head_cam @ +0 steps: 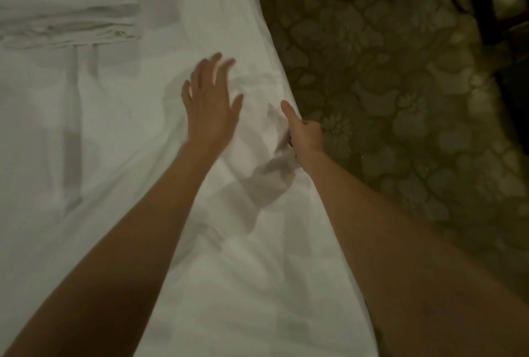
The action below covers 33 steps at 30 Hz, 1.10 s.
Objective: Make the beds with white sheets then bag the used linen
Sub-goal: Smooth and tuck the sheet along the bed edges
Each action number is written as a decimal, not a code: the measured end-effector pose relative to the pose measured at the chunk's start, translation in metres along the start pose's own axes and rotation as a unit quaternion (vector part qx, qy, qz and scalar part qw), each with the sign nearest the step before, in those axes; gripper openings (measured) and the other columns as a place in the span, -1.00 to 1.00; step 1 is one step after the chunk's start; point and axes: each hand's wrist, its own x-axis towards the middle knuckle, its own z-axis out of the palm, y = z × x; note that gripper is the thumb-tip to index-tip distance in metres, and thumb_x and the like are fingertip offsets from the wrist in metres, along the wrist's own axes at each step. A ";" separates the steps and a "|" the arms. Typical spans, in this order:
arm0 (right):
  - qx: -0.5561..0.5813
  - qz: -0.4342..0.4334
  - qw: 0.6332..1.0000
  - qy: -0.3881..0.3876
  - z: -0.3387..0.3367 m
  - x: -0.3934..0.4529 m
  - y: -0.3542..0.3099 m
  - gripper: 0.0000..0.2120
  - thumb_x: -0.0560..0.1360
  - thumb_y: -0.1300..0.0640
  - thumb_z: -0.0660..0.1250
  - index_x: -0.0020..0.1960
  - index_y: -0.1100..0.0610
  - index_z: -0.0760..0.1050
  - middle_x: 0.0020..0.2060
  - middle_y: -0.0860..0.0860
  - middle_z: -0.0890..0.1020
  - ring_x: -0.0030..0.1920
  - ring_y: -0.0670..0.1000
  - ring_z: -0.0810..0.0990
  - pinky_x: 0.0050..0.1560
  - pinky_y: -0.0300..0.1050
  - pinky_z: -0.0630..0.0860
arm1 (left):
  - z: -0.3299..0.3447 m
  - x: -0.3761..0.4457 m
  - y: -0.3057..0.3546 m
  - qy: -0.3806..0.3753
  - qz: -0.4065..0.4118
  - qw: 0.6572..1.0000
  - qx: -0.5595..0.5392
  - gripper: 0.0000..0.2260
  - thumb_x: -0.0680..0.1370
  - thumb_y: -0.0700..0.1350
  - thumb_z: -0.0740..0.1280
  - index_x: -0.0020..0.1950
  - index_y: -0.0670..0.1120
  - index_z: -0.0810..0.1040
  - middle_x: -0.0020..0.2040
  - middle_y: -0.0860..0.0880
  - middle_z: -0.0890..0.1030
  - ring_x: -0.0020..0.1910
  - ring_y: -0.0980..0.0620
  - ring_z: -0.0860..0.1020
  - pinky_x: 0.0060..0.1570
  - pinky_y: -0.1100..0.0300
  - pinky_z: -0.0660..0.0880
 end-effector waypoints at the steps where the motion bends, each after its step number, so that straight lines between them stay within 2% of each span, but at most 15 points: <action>1: 0.000 0.010 1.000 -0.011 -0.007 -0.005 0.007 -0.53 0.44 -0.21 0.39 -0.42 0.12 0.37 -0.45 -0.02 0.45 -0.38 -0.04 0.43 -0.22 -0.16 0.38 | 0.004 -0.018 0.008 -0.027 0.028 0.999 0.026 -0.53 0.63 0.04 0.14 0.53 0.00 0.22 0.57 -0.04 0.15 0.55 -0.09 0.08 0.46 -0.15 -0.01; 4: -0.016 0.033 0.999 -0.022 -0.031 -0.026 0.034 -0.54 0.42 -0.24 0.40 -0.34 0.14 0.44 -0.40 0.00 0.50 -0.35 -0.02 0.47 -0.33 -0.19 0.41 | 0.023 -0.065 0.020 -0.211 0.050 0.973 0.083 -0.51 0.67 0.11 -0.05 0.59 0.03 0.02 0.60 0.03 -0.09 0.57 -0.01 -0.16 0.45 -0.24 -0.16; 6: -0.056 0.039 0.997 -0.032 -0.047 -0.043 0.053 -0.51 0.43 -0.23 0.40 -0.38 0.16 0.43 -0.42 0.02 0.48 -0.37 -0.02 0.45 -0.37 -0.20 0.36 | 0.035 -0.076 0.021 -0.257 0.041 0.959 0.114 -0.49 0.67 0.12 -0.11 0.60 0.06 -0.13 0.59 0.06 -0.21 0.56 0.02 -0.26 0.46 -0.25 -0.20; 9: -0.072 0.045 0.995 -0.047 -0.072 -0.067 0.087 -0.44 0.44 -0.18 0.40 -0.16 0.39 0.57 -0.23 0.24 0.61 -0.19 0.18 0.60 -0.25 -0.19 0.48 | 0.043 -0.072 0.026 -0.264 0.012 0.955 0.137 -0.50 0.67 0.12 -0.15 0.58 0.09 -0.21 0.58 0.08 -0.26 0.55 0.02 -0.29 0.44 -0.28 -0.24; 10: -0.065 0.040 0.995 -0.060 -0.080 -0.076 0.097 -0.43 0.44 -0.17 0.41 -0.14 0.41 0.56 -0.24 0.27 0.61 -0.21 0.19 0.60 -0.29 -0.25 0.47 | 0.043 -0.070 0.029 -0.269 0.001 0.953 0.142 -0.51 0.67 0.12 -0.16 0.58 0.09 -0.21 0.58 0.09 -0.26 0.55 0.02 -0.29 0.43 -0.29 -0.24; 12: -0.050 0.026 0.995 -0.082 -0.092 -0.090 0.119 -0.52 0.42 -0.13 0.44 -0.25 0.34 0.55 -0.39 0.16 0.50 -0.36 0.05 0.49 -0.36 -0.35 0.39 | 0.039 -0.067 0.035 -0.277 -0.012 0.948 0.154 -0.50 0.67 0.13 -0.16 0.59 0.09 -0.20 0.58 0.08 -0.26 0.55 0.01 -0.28 0.43 -0.29 -0.24; 15: -0.067 0.004 0.994 -0.091 -0.112 -0.110 0.149 -0.54 0.42 -0.08 0.46 -0.41 0.25 0.44 -0.50 0.06 0.42 -0.44 -0.05 0.41 -0.39 -0.32 0.33 | 0.033 -0.083 0.052 -0.270 -0.046 0.953 0.133 -0.50 0.67 0.14 -0.15 0.59 0.06 -0.18 0.59 0.05 -0.23 0.55 -0.02 -0.26 0.42 -0.30 -0.23; 18: -0.071 0.012 0.992 -0.101 -0.131 -0.130 0.176 -0.61 0.43 -0.04 0.47 -0.28 0.30 0.57 -0.35 0.13 0.62 -0.31 0.03 0.61 -0.31 -0.27 0.46 | 0.038 -0.129 0.072 -0.252 -0.043 0.959 0.122 -0.49 0.67 0.12 -0.15 0.59 0.03 -0.16 0.59 0.02 -0.22 0.56 -0.03 -0.26 0.42 -0.32 -0.20; 21: -0.089 0.033 0.986 -0.135 -0.157 -0.152 0.211 -0.70 0.46 -0.04 0.44 -0.27 0.17 0.55 -0.35 0.00 0.60 -0.31 -0.06 0.58 -0.35 -0.30 0.49 | 0.049 -0.189 0.084 -0.229 -0.038 0.965 0.124 -0.50 0.66 0.13 -0.15 0.59 0.06 -0.16 0.59 0.01 -0.22 0.56 -0.02 -0.24 0.43 -0.31 -0.15; 23: -0.150 0.035 0.975 -0.162 -0.170 -0.165 0.239 -0.68 0.47 -0.10 0.41 -0.27 0.12 0.51 -0.33 -0.04 0.58 -0.27 -0.07 0.57 -0.27 -0.26 0.51 | 0.052 -0.218 0.090 -0.219 -0.047 0.968 0.114 -0.50 0.66 0.12 -0.14 0.59 0.07 -0.16 0.59 0.01 -0.20 0.56 -0.02 -0.23 0.44 -0.30 -0.15; 25: -0.188 0.039 0.966 -0.172 -0.181 -0.177 0.261 -0.61 0.47 -0.16 0.38 -0.18 0.18 0.49 -0.27 -0.03 0.55 -0.16 -0.02 0.57 -0.13 -0.21 0.51 | 0.054 -0.236 0.097 -0.207 -0.053 0.970 0.112 -0.50 0.67 0.12 -0.12 0.59 0.08 -0.16 0.60 0.01 -0.19 0.56 -0.02 -0.21 0.44 -0.31 -0.14; 26: -0.184 0.050 0.966 -0.172 -0.187 -0.183 0.267 -0.60 0.47 -0.17 0.37 -0.14 0.20 0.48 -0.26 -0.04 0.53 -0.15 -0.03 0.56 -0.14 -0.26 0.48 | 0.054 -0.242 0.100 -0.202 -0.054 0.971 0.112 -0.49 0.67 0.11 -0.11 0.59 0.07 -0.16 0.60 0.00 -0.18 0.57 -0.03 -0.21 0.44 -0.31 -0.13; 29: -0.170 0.059 0.959 -0.220 -0.208 -0.205 0.287 -0.71 0.53 -0.07 0.35 -0.24 0.10 0.42 -0.27 -0.09 0.50 -0.22 -0.16 0.48 -0.27 -0.50 0.38 | 0.054 -0.257 0.110 -0.204 -0.060 0.970 0.115 -0.49 0.67 0.12 -0.13 0.59 0.06 -0.17 0.60 0.00 -0.20 0.57 -0.04 -0.21 0.44 -0.31 -0.12; 31: -0.134 0.066 0.952 -0.269 -0.216 -0.220 0.303 -0.78 0.52 -0.04 0.36 -0.16 0.11 0.52 -0.18 -0.05 0.58 -0.14 -0.14 0.54 -0.12 -0.48 0.42 | 0.056 -0.267 0.114 -0.215 -0.064 0.966 0.128 -0.50 0.67 0.13 -0.13 0.59 0.07 -0.16 0.59 0.01 -0.21 0.56 -0.04 -0.21 0.44 -0.32 -0.09; 33: -0.130 0.060 0.951 -0.275 -0.218 -0.222 0.306 -0.73 0.51 -0.05 0.37 -0.05 0.18 0.56 -0.11 -0.02 0.62 -0.06 -0.08 0.58 -0.04 -0.40 0.46 | 0.057 -0.274 0.117 -0.220 -0.069 0.964 0.135 -0.50 0.67 0.14 -0.13 0.59 0.08 -0.15 0.59 0.01 -0.22 0.56 -0.05 -0.22 0.44 -0.33 -0.08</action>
